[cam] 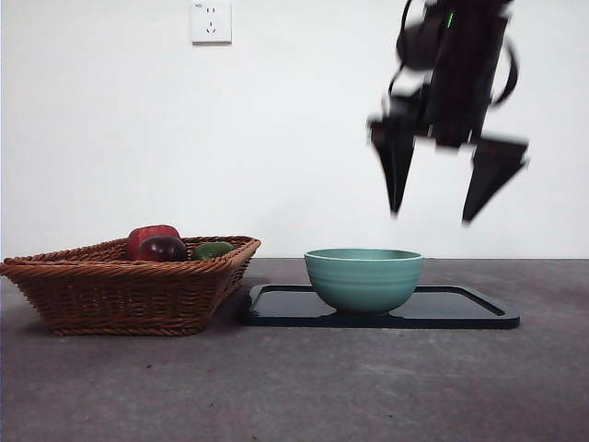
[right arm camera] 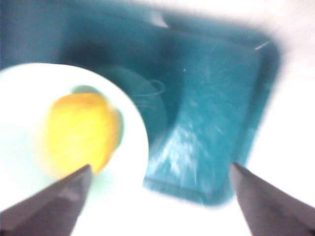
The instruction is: Pick up the wifruite, put it on the bowl, pick up the plate, put it on desk
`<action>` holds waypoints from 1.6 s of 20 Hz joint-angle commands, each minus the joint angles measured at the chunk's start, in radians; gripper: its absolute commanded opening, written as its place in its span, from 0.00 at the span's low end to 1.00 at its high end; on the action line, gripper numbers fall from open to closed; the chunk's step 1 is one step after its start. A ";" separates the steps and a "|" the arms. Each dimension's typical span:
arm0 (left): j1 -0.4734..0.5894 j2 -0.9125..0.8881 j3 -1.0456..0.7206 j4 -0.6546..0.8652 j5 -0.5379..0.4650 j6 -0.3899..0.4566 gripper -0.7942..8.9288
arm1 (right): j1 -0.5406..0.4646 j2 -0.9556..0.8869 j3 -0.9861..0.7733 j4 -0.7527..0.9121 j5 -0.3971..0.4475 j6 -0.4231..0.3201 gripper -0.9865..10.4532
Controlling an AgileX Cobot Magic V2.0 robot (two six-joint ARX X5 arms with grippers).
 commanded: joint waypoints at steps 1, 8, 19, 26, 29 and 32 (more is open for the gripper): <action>-0.011 0.003 0.008 0.010 0.008 0.008 0.73 | 0.003 -0.093 0.029 -0.035 0.011 -0.019 0.57; -0.011 0.003 0.008 0.010 0.008 0.008 0.73 | 0.048 -0.502 0.026 -0.306 0.183 -0.036 0.57; -0.011 0.003 0.008 0.011 0.008 0.007 0.73 | 0.202 -1.049 -0.303 -0.242 0.102 -0.032 0.57; -0.011 0.003 0.008 0.011 0.008 0.000 0.73 | 0.209 -1.434 -0.598 -0.145 0.091 -0.071 0.57; -0.011 0.003 0.008 0.011 0.008 0.000 0.73 | 0.209 -1.541 -0.665 -0.145 0.050 -0.058 0.57; -0.011 0.003 0.008 0.011 0.008 0.000 0.73 | 0.209 -1.593 -0.693 -0.145 0.040 -0.047 0.57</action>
